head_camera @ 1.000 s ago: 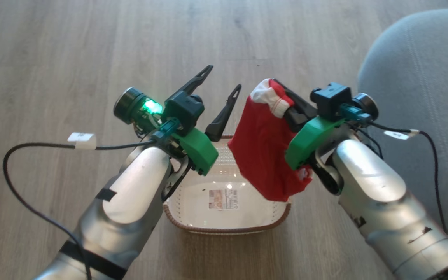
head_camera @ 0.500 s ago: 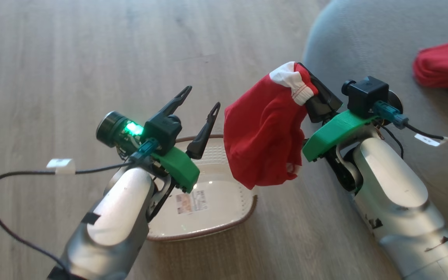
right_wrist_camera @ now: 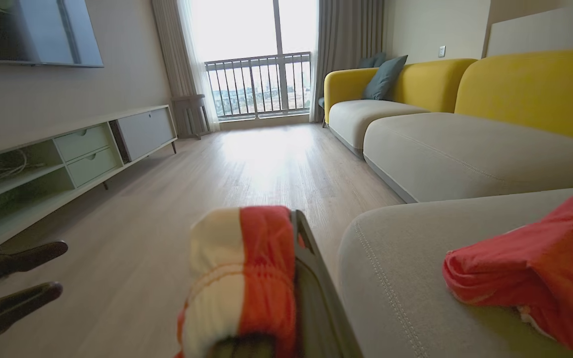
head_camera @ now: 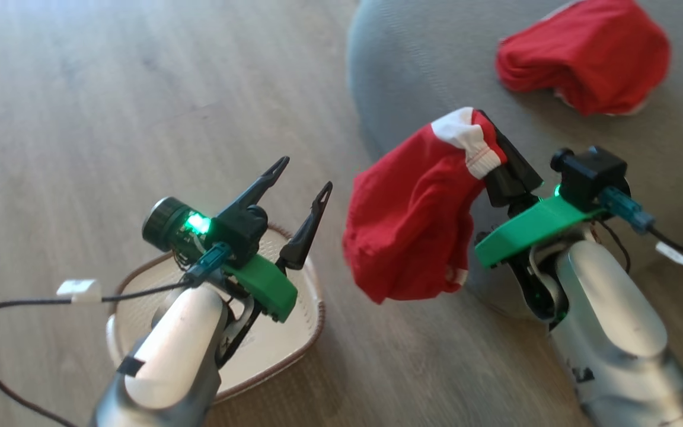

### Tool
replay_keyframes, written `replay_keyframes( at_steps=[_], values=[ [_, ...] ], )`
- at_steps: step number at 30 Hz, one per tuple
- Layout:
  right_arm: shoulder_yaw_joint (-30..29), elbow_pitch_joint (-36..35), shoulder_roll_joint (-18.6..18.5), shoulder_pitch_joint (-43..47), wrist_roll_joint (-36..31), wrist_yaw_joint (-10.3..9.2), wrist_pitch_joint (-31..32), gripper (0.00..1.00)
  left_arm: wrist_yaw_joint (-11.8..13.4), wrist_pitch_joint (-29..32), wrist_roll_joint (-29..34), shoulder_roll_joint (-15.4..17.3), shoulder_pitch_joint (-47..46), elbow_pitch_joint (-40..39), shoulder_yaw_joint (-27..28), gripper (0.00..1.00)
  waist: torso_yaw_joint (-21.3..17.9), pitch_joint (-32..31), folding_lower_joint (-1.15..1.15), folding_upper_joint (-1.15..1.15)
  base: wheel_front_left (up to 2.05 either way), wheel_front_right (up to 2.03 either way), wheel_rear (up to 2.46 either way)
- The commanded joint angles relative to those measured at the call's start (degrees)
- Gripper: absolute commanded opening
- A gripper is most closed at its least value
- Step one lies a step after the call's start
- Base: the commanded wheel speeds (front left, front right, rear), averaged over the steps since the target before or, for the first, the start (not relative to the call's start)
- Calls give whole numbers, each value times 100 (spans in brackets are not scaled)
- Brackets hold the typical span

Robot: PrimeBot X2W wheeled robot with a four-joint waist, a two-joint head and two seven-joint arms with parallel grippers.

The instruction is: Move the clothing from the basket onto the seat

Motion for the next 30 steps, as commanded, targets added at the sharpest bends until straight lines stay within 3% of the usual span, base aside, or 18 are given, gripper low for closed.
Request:
replay_keyframes(
  at_steps=[1,5,13,19,24,30],
  values=[
    [32,-262,61,10,-41,-1,-38,0,-15,-29,35,74,-86,-242,230,100,-310,-79,0,0,0,0,0],
    [-155,-531,-32,292,-141,-1,-38,0,-46,-29,70,30,94,-325,229,100,-586,-136,0,0,0,0,0],
    [-1086,-1487,73,1235,-516,-1,-38,0,-128,-29,42,-38,92,-295,49,100,-710,35,0,0,0,0,0],
    [-1494,-1998,80,1725,-788,-1,-38,0,-149,-29,-4,93,99,-379,-32,100,-735,322,0,0,0,0,0],
    [-1535,-2020,-409,1223,-1211,-1,90,0,-154,-29,-19,356,117,-463,-139,100,-743,657,0,0,0,0,0],
    [-1585,-2065,-1037,-117,-1549,-1,582,0,-155,-29,0,737,193,-561,-137,100,-751,1138,0,0,0,0,0]
  ],
)
